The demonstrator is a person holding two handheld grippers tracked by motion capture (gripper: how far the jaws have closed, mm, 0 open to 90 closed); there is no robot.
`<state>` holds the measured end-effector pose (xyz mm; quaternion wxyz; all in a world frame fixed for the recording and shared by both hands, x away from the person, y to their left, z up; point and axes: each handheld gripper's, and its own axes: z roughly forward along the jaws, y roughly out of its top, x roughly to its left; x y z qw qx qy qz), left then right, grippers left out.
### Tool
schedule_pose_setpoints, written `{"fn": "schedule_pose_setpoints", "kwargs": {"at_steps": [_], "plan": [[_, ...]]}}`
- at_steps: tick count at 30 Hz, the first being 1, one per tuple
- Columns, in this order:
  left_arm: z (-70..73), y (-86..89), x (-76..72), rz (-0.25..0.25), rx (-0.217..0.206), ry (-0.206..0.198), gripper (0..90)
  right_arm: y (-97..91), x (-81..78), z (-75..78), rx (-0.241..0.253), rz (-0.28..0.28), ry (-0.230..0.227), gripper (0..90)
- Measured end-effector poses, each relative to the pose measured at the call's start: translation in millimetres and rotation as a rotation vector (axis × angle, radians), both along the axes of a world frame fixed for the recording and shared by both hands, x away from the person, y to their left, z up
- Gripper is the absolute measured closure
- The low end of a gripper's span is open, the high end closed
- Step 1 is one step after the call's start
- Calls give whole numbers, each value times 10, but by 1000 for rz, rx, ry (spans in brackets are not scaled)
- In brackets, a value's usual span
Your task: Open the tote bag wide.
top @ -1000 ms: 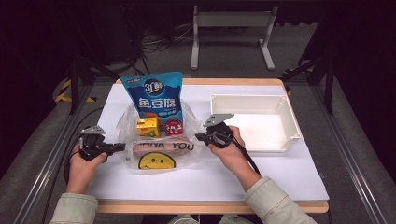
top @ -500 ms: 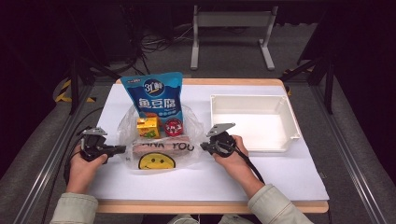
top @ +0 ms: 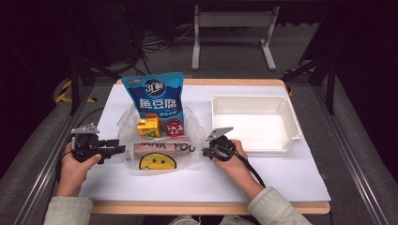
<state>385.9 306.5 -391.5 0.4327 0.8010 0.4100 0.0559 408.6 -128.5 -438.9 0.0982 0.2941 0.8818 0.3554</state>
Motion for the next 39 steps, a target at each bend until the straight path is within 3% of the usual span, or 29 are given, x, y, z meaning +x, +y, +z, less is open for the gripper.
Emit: {"fn": "schedule_pose_setpoints", "kwargs": {"at_steps": [1, 4, 6, 11, 14, 16, 20, 24, 28, 30, 32, 39], "plan": [[0, 0, 0, 0, 0, 0, 461, 1, -1, 0, 1, 1, 1, 900], [203, 28, -89, 14, -7, -79, 417, 3, -4, 1, 1, 2, 1, 900], [249, 16, -106, 11, -10, -95, 416, 3, -4, 2, 3, 2, 2, 900], [417, -166, -143, 2, -9, -168, 414, 5, -4, 0, 9, 3, 4, 900], [406, -261, -108, 13, -7, -182, 430, 8, -6, -1, 14, 4, 5, 900], [358, -318, -67, 17, 4, -172, 445, 10, -5, -4, 16, 4, 5, 900], [260, -449, 11, 26, 87, -146, 445, 8, -7, -1, 22, 5, 4, 900], [212, -492, 61, 46, 95, -133, 472, 11, -9, 1, 27, 3, 5, 900], [124, -486, 126, 82, 113, -114, 646, 21, -14, -6, 28, 8, 5, 900], [103, -465, 129, 94, 111, -100, 786, 21, -14, -6, 30, 9, 4, 900], [103, -427, 125, 99, 104, -99, 860, 19, -14, -4, 30, 10, 4, 899], [37, -306, 99, 118, 133, -70, 900, 17, -16, -2, 31, 14, 4, 899]]}}
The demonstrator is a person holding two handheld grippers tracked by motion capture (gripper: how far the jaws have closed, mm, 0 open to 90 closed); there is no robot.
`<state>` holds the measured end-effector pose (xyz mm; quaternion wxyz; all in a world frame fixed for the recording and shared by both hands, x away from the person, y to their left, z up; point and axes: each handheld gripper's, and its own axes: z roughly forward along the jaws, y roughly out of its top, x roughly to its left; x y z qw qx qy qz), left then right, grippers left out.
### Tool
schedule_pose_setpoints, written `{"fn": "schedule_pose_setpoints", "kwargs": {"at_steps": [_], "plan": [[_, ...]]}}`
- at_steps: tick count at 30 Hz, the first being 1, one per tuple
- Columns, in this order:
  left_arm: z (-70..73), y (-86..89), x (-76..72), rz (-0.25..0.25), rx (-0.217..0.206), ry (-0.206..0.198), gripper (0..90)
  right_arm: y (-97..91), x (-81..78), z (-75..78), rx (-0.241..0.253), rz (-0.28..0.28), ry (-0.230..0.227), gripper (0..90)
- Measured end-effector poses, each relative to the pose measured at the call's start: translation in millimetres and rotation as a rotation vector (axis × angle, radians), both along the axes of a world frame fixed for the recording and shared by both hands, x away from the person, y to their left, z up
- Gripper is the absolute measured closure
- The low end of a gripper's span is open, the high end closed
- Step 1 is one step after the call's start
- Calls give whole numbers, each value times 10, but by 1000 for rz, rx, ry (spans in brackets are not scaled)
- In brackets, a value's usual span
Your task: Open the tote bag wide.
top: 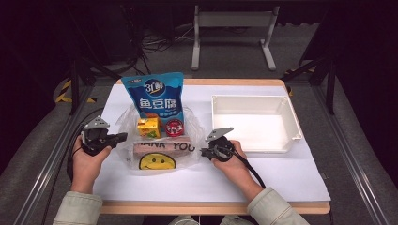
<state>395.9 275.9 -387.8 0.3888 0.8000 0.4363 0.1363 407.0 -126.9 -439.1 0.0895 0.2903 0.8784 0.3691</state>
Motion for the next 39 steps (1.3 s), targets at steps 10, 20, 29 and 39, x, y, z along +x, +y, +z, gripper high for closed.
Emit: {"fn": "schedule_pose_setpoints", "kwargs": {"at_steps": [10, 20, 29, 39], "plan": [[-264, 174, 59, 61, 40, 100, 900, -17, -2, 6, 1, -3, -3, 899], [-457, 219, 117, 68, 34, 167, 900, -30, 1, -7, -2, -5, 4, 899], [-52, 328, -85, 26, -61, 25, 625, -35, -3, 3, 2, -2, 3, 899], [127, 161, -63, -9, -82, -64, 414, -22, -3, -1, 4, 0, 6, 899]]}}
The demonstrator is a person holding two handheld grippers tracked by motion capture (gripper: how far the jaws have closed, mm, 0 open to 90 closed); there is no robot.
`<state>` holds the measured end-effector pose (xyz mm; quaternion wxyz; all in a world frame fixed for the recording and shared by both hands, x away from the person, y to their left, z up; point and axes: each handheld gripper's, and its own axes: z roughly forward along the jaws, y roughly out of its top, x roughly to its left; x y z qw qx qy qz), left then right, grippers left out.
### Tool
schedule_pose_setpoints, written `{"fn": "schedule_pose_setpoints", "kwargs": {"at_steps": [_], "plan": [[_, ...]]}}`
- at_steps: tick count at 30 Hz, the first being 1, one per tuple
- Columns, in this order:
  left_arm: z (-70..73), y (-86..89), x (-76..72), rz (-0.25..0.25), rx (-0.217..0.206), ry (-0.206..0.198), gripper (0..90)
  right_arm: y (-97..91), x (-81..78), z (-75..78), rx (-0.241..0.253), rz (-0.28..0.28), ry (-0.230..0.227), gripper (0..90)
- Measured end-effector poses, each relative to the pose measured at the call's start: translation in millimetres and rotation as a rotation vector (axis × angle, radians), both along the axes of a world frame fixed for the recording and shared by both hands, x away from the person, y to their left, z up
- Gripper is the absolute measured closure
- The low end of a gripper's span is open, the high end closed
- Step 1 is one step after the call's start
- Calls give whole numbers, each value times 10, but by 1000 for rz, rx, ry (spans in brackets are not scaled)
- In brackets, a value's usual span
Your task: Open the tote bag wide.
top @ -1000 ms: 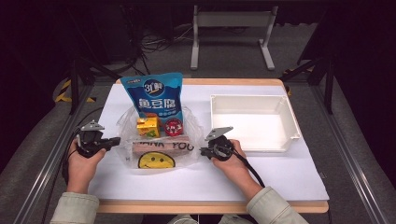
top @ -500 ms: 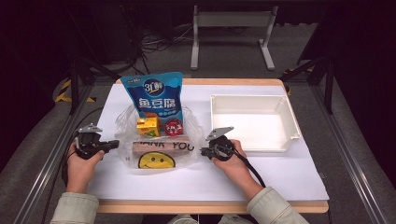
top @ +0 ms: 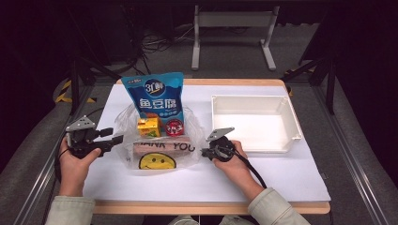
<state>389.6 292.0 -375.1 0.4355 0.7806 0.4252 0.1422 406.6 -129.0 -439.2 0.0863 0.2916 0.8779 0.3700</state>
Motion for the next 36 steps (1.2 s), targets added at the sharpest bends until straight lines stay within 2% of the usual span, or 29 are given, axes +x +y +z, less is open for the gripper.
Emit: {"fn": "schedule_pose_setpoints", "kwargs": {"at_steps": [2, 3, 4, 5, 6, 7, 9, 10, 12, 15, 18, 21, 24, 29, 36], "plan": [[-42, -21, 49, 9, -4, 4, 426, -1, 0, 2, 1, 0, 0, 899], [-62, -24, 75, 11, -14, 1, 462, -1, 0, 1, 2, 0, 0, 898], [-80, -24, 94, 12, -34, 4, 462, -1, 0, 1, 2, 0, 0, 898], [-95, -25, 109, 21, -51, 0, 588, -1, 0, 1, 6, 1, 0, 897], [-103, -19, 119, 24, -48, -4, 588, -1, 0, 1, 6, 1, 0, 897], [-115, -19, 129, 40, -36, -10, 672, 0, -1, 2, 8, 2, -1, 897], [-141, -14, 140, 57, -28, 11, 853, 1, -7, 8, 12, 5, -8, 897], [-171, -5, 155, 67, -18, 34, 895, 0, -8, 10, 13, 6, -10, 896], [-260, 7, 187, 88, 23, 78, 900, 1, -7, 11, 15, 6, -13, 896], [-378, 15, 227, 101, 44, 134, 900, 0, -2, -1, 12, 4, -11, 897], [-487, 4, 263, 111, 91, 184, 900, 1, 2, -6, 10, 2, -6, 897], [-602, -19, 301, 95, 116, 240, 900, -5, 7, -10, 7, 0, -2, 897], [-642, -32, 309, 72, 132, 280, 900, -20, 11, -14, 1, -9, 5, 898], [-652, 11, 290, 60, 103, 307, 900, -57, 7, -18, -7, -15, 18, 899], [-628, 36, 241, 44, 78, 275, 891, -138, -15, -6, -18, -11, 32, 900]]}}
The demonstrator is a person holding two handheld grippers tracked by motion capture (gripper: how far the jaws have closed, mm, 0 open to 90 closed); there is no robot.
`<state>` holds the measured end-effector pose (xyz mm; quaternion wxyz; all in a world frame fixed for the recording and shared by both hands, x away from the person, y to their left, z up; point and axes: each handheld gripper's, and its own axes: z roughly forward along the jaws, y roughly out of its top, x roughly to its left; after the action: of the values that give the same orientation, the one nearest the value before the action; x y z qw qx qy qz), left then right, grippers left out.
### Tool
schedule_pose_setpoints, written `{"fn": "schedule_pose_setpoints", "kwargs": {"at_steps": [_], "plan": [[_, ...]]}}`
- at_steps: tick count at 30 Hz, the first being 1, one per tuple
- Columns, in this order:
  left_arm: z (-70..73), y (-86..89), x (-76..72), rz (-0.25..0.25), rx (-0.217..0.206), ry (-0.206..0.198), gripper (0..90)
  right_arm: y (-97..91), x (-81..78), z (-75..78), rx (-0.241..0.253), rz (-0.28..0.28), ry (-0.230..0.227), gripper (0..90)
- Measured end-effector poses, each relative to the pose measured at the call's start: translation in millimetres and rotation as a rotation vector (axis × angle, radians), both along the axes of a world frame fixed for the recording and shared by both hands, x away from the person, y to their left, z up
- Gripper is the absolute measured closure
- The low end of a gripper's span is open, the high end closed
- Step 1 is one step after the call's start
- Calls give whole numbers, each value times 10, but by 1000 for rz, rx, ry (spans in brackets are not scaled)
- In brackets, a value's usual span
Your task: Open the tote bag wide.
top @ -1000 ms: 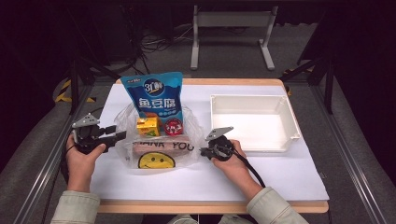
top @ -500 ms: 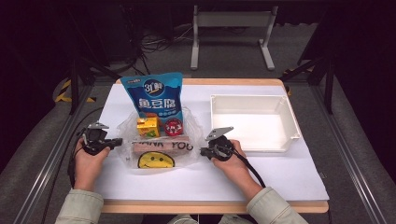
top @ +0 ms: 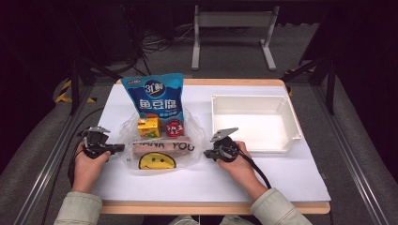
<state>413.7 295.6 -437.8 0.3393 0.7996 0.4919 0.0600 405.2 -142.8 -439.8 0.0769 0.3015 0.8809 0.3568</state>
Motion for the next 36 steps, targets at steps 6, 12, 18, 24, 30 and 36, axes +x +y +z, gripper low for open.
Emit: {"fn": "schedule_pose_setpoints", "kwargs": {"at_steps": [6, 12, 18, 24, 30, 36], "plan": [[14, 31, -28, -2, -14, -12, 866, -42, -11, 27, 48, -1, 2, 857], [26, 42, -39, -7, -29, -16, 860, -4, -83, 190, 80, 35, -60, 757], [51, 58, -51, -14, -60, -30, 860, -5, -126, 359, 122, 51, -101, 637], [59, 58, -52, -22, -59, -39, 860, -31, -171, 549, 177, 57, -141, 540], [68, 50, -55, -25, -67, -40, 858, -37, -193, 776, 217, 62, -206, 477], [71, 48, -56, -25, -71, -44, 858, 20, -159, 921, 234, 78, -240, 460]]}}
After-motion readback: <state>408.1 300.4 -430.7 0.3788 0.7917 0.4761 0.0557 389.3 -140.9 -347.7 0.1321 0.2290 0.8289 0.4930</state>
